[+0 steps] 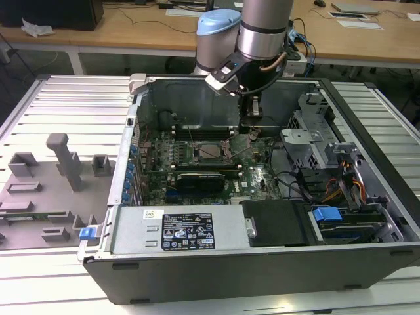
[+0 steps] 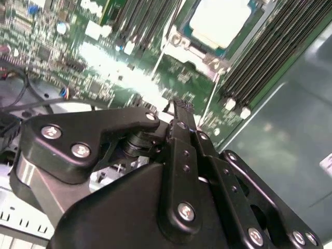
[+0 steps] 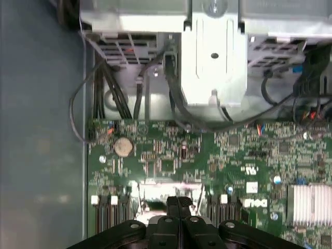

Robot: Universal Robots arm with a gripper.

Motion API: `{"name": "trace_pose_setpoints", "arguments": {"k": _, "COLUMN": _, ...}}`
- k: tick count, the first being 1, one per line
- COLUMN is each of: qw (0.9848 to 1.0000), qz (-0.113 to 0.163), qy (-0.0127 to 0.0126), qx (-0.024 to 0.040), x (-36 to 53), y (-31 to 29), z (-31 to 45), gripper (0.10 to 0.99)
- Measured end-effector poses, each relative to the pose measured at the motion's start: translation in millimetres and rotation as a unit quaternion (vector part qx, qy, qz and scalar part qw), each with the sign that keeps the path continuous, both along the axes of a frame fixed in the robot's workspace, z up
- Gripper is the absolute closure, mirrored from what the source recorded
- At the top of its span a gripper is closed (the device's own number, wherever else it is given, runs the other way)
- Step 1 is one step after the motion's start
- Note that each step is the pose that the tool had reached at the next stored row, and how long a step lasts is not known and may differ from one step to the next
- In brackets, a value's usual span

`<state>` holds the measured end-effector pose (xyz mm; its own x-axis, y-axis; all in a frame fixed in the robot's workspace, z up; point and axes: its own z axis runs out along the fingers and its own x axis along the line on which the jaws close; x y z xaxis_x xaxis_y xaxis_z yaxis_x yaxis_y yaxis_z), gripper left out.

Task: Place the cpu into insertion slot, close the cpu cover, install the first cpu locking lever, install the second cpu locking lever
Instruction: 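Close the cpu cover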

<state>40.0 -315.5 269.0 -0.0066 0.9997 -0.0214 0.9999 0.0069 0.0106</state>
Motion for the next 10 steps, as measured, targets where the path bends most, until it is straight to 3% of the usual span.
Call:
{"name": "trace_pose_setpoints", "arguments": {"k": 1, "qw": 1.0, "qz": 0.0, "qy": 0.0, "qx": 0.0, "x": 6.6, "y": 0.0, "z": 0.0, "gripper": 0.98}}
{"name": "trace_pose_setpoints", "arguments": {"k": 6, "qw": 1.0, "qz": 0.0, "qy": 0.0, "qx": 0.0, "x": 21.1, "y": 0.0, "z": 0.0, "gripper": 0.98}}
{"name": "trace_pose_setpoints", "arguments": {"k": 10, "qw": 1.0, "qz": 0.0, "qy": 0.0, "qx": 0.0, "x": 24.8, "y": 0.1, "z": 0.0, "gripper": 0.98}}
